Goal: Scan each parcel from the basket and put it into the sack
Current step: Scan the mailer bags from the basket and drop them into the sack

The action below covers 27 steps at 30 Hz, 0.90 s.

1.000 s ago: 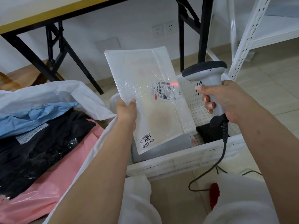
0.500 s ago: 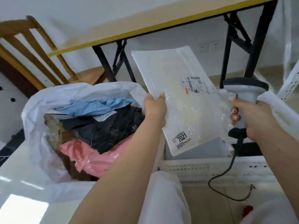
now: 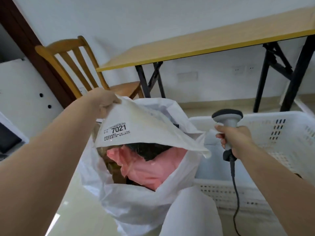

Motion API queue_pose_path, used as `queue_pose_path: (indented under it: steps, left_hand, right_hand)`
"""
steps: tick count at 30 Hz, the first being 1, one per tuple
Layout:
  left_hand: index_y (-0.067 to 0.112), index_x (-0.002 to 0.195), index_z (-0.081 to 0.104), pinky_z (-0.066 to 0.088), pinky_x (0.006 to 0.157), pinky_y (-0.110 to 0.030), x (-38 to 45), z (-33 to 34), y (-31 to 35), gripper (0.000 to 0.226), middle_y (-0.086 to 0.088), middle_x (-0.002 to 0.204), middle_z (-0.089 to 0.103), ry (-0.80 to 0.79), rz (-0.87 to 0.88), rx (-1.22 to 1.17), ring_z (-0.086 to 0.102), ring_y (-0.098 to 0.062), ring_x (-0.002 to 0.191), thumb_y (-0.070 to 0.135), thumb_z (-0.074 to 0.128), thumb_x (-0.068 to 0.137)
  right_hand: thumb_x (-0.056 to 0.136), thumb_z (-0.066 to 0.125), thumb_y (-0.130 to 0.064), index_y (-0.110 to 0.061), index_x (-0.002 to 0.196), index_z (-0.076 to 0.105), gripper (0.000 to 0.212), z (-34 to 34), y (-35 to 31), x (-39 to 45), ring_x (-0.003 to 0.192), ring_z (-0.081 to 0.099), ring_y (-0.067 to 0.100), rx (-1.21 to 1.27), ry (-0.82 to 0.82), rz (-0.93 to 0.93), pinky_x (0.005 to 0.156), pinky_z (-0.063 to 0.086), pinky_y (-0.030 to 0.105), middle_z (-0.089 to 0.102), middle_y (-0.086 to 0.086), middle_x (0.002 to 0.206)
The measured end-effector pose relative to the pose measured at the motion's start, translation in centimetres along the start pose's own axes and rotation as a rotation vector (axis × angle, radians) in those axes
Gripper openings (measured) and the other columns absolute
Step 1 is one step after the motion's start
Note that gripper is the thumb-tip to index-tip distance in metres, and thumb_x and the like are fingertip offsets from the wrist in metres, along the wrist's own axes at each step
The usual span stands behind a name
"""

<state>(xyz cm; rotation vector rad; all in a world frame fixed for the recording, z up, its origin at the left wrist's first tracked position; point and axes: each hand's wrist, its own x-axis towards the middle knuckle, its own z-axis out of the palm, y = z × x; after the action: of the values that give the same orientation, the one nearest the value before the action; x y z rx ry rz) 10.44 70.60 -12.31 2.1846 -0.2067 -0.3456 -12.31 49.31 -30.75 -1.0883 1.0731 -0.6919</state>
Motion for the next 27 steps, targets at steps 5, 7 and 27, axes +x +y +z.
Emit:
queue_pose_path:
  steps: [5, 7, 27]
  left_hand:
    - [-0.002, 0.119, 0.050, 0.053, 0.074, -0.048, 0.3, 0.9, -0.4, 0.028, -0.021, 0.109, 0.065, -0.091, -0.093, 0.042, 0.065, -0.033, 0.081, 0.000, 0.060, 0.093]
    - [-0.005, 0.124, 0.051, 0.055, 0.074, -0.048, 1.3, 1.4, -0.1, 0.033, -0.022, 0.110, 0.066, -0.116, -0.119, 0.046, 0.067, -0.034, 0.084, 0.001, 0.061, 0.092]
    - [0.033, 0.120, 0.069, 0.029, 0.103, -0.030, 6.1, 3.3, 5.3, 0.032, 0.000, 0.142, 0.052, -0.047, 0.361, 0.723, 0.043, -0.023, 0.132, 0.019, 0.065, 0.091]
  right_hand:
    - [0.074, 0.083, -0.032, 0.000, 0.070, 0.059, 0.040, 2.7, 2.1, 0.9, 0.043, 0.047, 0.021, -0.147, 0.058, -0.039, 0.046, 0.038, 0.029, 0.064, 0.019, 0.070]
    - [0.065, 0.085, -0.049, 0.000, 0.078, 0.061, 0.055, 4.0, 2.8, 1.7, 0.055, 0.058, 0.025, -0.243, 0.068, -0.075, 0.052, 0.047, 0.033, 0.065, 0.016, 0.074]
    - [0.078, 0.065, 0.009, -0.001, 0.100, 0.052, 0.027, 4.7, 5.5, 7.0, 0.053, 0.053, 0.025, -0.308, -0.053, -0.004, 0.049, 0.045, 0.030, 0.055, 0.019, 0.080]
